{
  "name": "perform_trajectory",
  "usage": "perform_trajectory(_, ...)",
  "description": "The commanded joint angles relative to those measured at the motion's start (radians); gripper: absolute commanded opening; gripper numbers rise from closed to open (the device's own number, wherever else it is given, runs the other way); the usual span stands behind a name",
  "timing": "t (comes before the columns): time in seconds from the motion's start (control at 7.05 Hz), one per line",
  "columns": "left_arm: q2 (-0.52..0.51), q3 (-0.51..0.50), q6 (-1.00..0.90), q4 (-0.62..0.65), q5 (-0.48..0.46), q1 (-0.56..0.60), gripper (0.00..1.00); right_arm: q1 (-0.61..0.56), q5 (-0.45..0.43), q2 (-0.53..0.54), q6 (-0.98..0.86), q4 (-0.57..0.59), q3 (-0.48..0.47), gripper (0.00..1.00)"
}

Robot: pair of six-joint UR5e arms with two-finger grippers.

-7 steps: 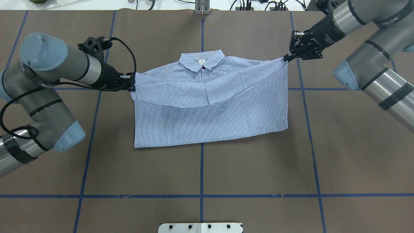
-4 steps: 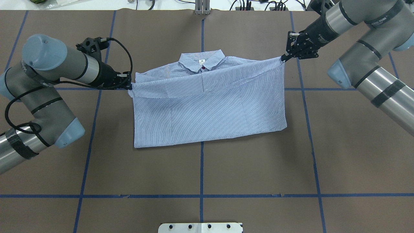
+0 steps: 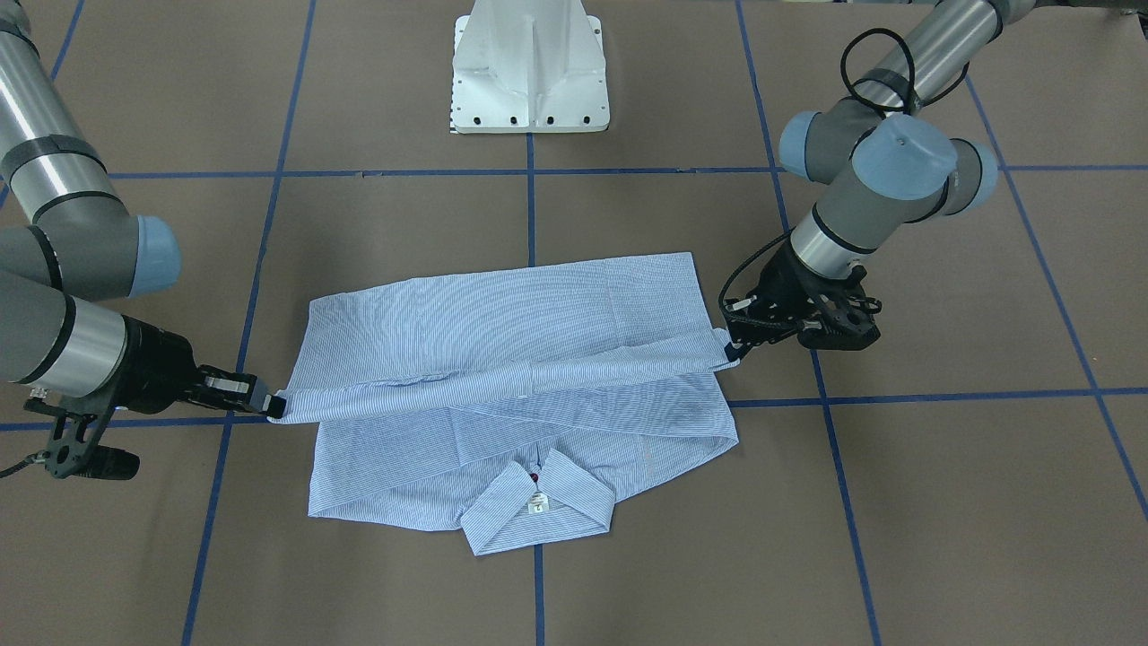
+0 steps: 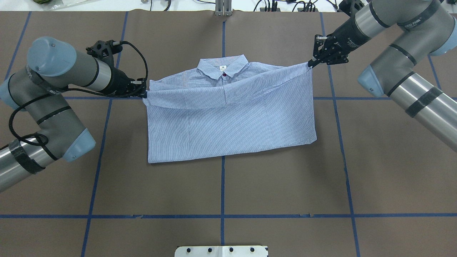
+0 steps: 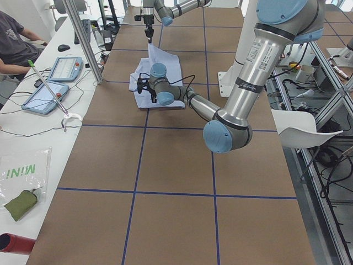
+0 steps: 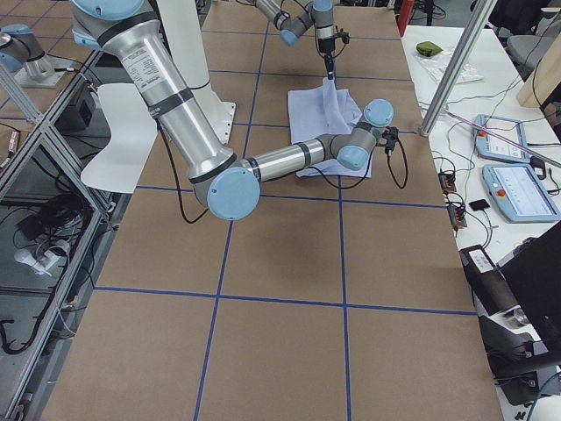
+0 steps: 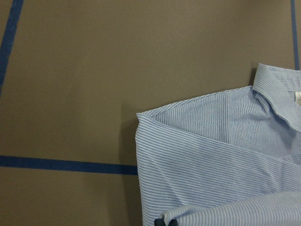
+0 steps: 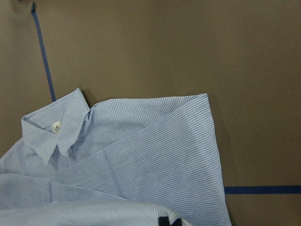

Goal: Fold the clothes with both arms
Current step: 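Lay the hem at the collar and open both grippers, then raise the left gripper away while the right gripper moves to the shirt's side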

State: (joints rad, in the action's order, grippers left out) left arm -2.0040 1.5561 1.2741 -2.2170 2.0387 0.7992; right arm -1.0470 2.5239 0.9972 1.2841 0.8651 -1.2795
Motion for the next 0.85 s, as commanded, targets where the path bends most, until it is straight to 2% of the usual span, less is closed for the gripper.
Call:
perform_trajectory(0.0,-0.001,-0.001,-0.002,-0.001,0.000,0.000,0.01,0.004,-0.005,-0.008,0.001,0.000,0.003,0.00)
perform_trajectory(0.14,-0.001,-0.002,-0.001,-0.001,-0.002,0.000,0.41,0.005,-0.008,-0.008,0.001,0.000,0.011,0.63)
perform_trajectory(0.28,-0.004,-0.001,0.004,0.000,-0.002,0.000,0.89,0.010,-0.023,-0.006,0.003,0.000,0.011,1.00)
perform_trajectory(0.43,-0.016,-0.001,0.007,0.000,0.001,0.017,0.99,0.009,-0.024,0.001,-0.002,0.000,0.011,1.00)
perform_trajectory(0.71,-0.016,0.004,0.007,0.011,0.005,0.026,0.99,0.004,-0.016,0.017,0.017,0.000,-0.007,1.00)
